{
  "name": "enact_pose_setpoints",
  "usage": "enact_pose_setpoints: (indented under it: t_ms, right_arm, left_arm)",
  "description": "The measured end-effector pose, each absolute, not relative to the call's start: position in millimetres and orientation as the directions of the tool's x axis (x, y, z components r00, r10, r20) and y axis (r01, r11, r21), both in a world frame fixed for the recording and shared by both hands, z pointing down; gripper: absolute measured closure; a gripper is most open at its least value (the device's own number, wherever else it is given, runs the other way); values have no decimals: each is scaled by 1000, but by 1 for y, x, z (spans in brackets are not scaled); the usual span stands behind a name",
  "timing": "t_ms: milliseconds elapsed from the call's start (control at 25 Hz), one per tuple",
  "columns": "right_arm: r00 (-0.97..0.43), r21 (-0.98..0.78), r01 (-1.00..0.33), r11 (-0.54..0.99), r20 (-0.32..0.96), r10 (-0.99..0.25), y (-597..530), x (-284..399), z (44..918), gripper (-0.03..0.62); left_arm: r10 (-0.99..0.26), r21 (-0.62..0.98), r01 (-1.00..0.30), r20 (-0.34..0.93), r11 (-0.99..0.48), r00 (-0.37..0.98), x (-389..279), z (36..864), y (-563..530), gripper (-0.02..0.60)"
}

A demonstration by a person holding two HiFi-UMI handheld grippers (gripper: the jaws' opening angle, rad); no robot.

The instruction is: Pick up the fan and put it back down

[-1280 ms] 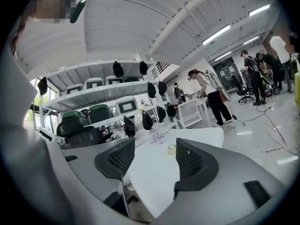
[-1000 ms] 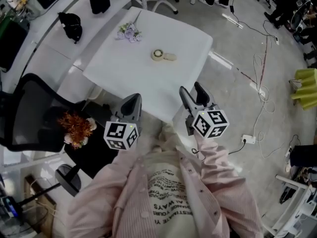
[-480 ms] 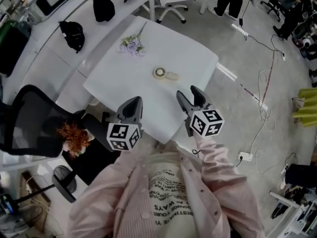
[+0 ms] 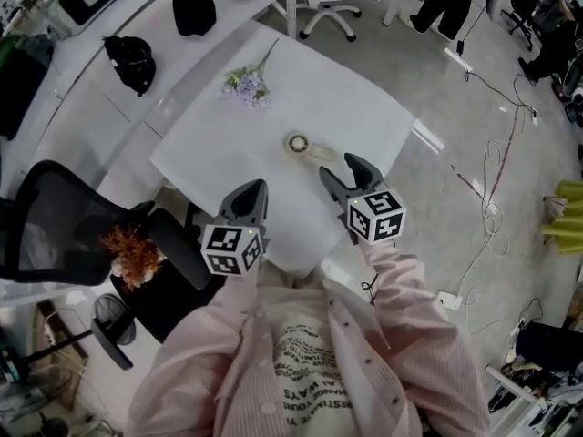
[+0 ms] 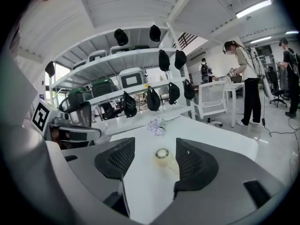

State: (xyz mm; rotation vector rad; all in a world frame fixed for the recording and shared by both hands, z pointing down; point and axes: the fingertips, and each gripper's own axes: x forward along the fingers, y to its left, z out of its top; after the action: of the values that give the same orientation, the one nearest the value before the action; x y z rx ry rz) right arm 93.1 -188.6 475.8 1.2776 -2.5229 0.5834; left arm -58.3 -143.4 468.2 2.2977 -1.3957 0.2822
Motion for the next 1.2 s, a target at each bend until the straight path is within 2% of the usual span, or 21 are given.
enact_pose_setpoints:
  t_ms: [400, 720, 1200]
  right_arm:
    - [-614, -133, -745, 653, 521, -594, -229, 80, 531, 353]
    - [-621, -71, -616, 785, 657, -428, -249, 74, 582, 353]
    - [-562, -75, -419, 905, 805, -193, -254, 53, 635, 353]
  left_arm:
    - [-720, 309, -854, 459, -419, 520, -56, 517, -176, 580]
    - [-678, 356, -844, 504, -402, 536, -50, 564, -194, 580]
    - [-646, 394, -843, 544, -367, 536, -45, 601, -207, 580]
